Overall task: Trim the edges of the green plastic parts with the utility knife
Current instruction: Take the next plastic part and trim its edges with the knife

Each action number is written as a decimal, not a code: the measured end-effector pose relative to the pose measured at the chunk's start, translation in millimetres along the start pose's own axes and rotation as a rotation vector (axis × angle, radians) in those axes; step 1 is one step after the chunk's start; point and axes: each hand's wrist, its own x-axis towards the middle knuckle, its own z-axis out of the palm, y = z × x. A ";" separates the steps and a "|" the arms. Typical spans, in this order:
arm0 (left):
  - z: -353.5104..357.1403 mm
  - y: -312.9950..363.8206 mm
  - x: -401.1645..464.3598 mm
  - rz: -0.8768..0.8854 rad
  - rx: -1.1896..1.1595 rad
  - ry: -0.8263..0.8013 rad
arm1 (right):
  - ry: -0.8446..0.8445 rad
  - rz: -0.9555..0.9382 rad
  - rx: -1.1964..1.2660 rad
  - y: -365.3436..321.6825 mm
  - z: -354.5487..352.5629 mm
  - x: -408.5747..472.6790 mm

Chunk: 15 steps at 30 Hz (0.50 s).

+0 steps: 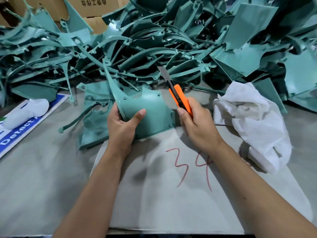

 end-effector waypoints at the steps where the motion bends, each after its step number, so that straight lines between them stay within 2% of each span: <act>1: 0.6 -0.1 0.8 0.008 -0.023 0.031 | -0.010 0.004 -0.003 -0.1 -1.6 0.4; 6: 5.9 -6.2 0.1 0.019 -0.018 0.032 | -0.051 0.060 0.075 -2.2 -6.9 -1.0; 11: 13.8 -13.0 -3.1 0.003 0.169 -0.074 | -0.043 0.042 0.054 -4.3 -10.8 -7.0; 15: 13.3 -15.0 1.2 -0.090 0.015 0.076 | -0.039 0.085 0.146 -4.0 -14.3 -7.7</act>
